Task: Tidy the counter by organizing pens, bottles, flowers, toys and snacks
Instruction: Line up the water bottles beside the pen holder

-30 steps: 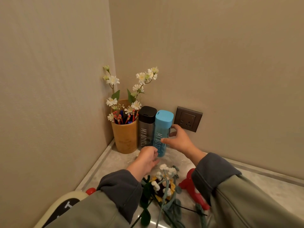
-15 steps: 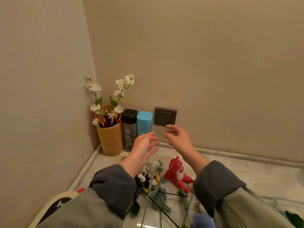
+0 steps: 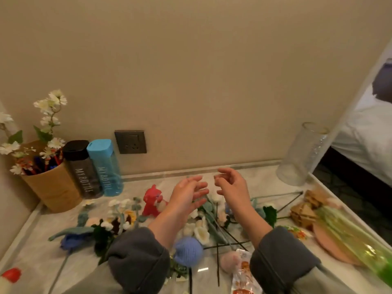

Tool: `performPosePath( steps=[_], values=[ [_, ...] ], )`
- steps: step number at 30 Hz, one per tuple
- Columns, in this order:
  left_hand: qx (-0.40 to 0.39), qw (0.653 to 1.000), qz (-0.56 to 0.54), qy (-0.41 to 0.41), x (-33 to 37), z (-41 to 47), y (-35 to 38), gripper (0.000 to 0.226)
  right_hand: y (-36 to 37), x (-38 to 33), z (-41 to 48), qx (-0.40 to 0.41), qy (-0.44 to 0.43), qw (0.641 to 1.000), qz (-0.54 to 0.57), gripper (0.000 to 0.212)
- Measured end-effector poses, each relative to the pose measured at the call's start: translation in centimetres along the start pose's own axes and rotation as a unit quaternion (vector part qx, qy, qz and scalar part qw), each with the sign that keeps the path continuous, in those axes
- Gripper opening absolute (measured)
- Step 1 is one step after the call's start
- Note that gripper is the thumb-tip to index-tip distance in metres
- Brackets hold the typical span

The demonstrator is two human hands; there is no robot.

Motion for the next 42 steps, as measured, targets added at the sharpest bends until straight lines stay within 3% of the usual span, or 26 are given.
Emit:
performPosePath(
  steps=[12, 16, 24, 27, 33, 36, 42],
  values=[
    [-0.080, 0.994, 0.049, -0.051, -10.1, -6.7, 16.5, 0.020, -21.9, 2.7, 1.9, 0.083, -0.042, 0.992, -0.091, 0.027],
    [-0.083, 0.992, 0.061, -0.071, -14.5, -8.6, 21.1, 0.019, -29.2, 4.3, 2.5, 0.104, -0.079, 0.975, -0.178, 0.028],
    [-0.075, 0.988, 0.092, -0.094, -20.8, -11.0, 27.6, 0.026, -35.2, 7.7, 3.5, 0.001, -0.078, 0.909, -0.410, 0.061],
    [-0.071, 0.984, 0.125, -0.105, -22.3, -11.6, 29.1, 0.032, -35.8, 9.4, 3.8, -0.063, -0.049, 0.899, -0.430, 0.069],
    [-0.100, 0.972, 0.175, -0.119, -24.1, -12.6, 31.0, 0.046, -35.4, 10.9, 4.0, -0.139, -0.023, 0.918, -0.372, 0.059],
    [-0.132, 0.971, 0.184, -0.081, -23.4, -12.9, 31.8, 0.052, -36.3, 11.3, 4.5, -0.123, 0.013, 0.934, -0.336, 0.065],
    [-0.105, 0.955, 0.237, 0.143, -17.7, -11.7, 32.1, 0.070, -36.2, 9.0, 6.1, -0.081, 0.053, 0.977, -0.192, 0.056]
  ],
)
Point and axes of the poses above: each hand's wrist, its own z-axis towards the middle knuckle, its own y-axis out of the palm, x = y × z, the point moved 10 cm from there along z, towards the middle knuckle, and after that the axes turned 12 degrees about x, right-handed, at the moved point
